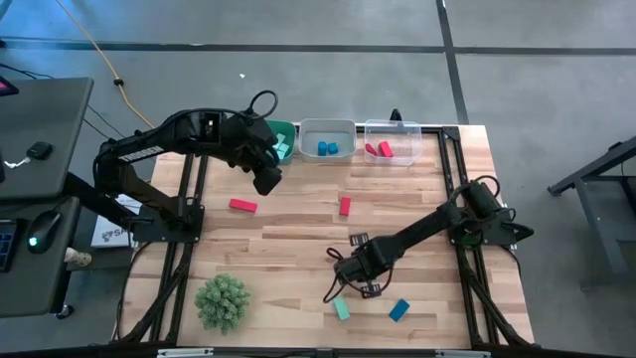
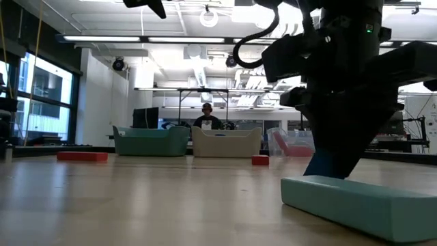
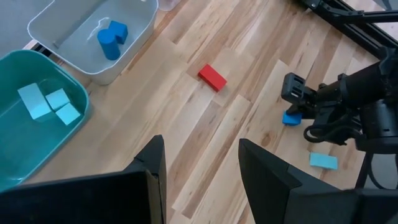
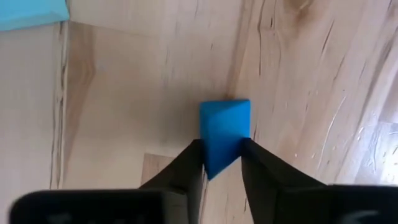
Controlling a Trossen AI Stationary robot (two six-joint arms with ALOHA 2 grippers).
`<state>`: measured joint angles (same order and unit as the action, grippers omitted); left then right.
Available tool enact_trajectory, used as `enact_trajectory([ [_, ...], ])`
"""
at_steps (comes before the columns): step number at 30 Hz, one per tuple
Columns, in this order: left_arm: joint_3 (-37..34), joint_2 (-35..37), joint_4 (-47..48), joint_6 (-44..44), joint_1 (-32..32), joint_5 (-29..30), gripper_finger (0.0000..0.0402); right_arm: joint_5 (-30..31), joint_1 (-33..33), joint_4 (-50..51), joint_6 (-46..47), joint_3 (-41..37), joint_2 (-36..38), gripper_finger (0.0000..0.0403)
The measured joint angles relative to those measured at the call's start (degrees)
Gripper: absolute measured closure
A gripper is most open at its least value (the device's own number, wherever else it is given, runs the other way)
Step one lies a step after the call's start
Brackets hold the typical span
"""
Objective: Sort & place blocks by color
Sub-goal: Put the left blue block into the gray bin
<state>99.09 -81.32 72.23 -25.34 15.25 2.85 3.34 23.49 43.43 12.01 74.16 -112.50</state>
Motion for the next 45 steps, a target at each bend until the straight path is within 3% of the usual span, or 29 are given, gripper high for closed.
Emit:
enact_trajectory([
  [5, 0.0, 0.0, 0.02, 0.0, 0.0, 0.67, 0.0282, 0.05, 0.02, 0.08, 0.08, 0.24, 0.24, 0.0369],
  [15, 0.0, 0.0, 0.02, 0.02, 0.0, 0.85, 0.0282, -0.57, -1.0, 2.1, 1.46, 1.54, 1.04, 0.0373],
  [23, 0.0, 0.0, 0.02, 2.16, 0.02, 0.94, 0.0282, -0.38, -5.22, 4.11, -0.92, 7.4, 1.5, 0.0402],
  [32, 0.0, 0.0, 0.02, 6.98, 0.11, 3.03, 0.0282, -0.16, -11.17, 5.63, -4.59, 13.06, 1.61, 0.0403],
  [45, 0.0, 0.0, 1.81, 10.26, 0.15, 4.94, 0.0282, -0.12, -19.14, 6.09, -6.08, 13.61, 1.61, 0.0403],
])
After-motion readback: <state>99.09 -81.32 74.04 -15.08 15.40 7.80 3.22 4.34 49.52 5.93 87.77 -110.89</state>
